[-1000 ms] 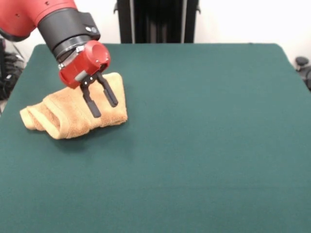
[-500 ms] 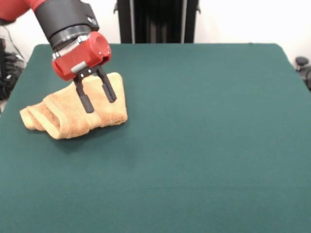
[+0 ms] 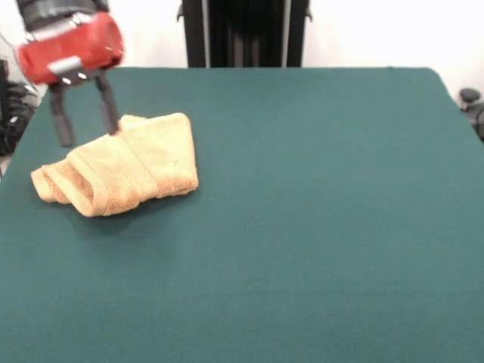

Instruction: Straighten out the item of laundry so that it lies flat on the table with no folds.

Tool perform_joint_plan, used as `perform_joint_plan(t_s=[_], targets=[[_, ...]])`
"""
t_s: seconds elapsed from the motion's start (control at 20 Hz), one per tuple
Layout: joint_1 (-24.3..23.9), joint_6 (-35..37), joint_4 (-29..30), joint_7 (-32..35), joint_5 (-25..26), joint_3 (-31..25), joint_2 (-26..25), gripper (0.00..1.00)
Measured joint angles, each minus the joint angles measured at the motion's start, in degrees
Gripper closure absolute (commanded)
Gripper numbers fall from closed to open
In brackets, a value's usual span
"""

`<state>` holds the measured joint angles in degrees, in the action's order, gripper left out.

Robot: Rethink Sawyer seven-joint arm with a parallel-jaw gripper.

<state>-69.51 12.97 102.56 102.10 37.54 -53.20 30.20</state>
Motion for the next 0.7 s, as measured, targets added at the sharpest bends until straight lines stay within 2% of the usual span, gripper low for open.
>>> perform_joint_plan(t_s=[0.25,0.45,0.6,0.7], targets=[[-3.1,2.5,-1.5,0.0,0.7,-0.3,1.6,0.0],[-6.4,4.4,-2.8,-0.3,0.7,-2.1,-1.2,0.0],[-10.1,6.3,-4.1,-0.9,0.7,-4.4,-6.3,0.0],[-13.0,7.5,-4.8,-1.6,0.7,-6.3,-12.3,0.0]])
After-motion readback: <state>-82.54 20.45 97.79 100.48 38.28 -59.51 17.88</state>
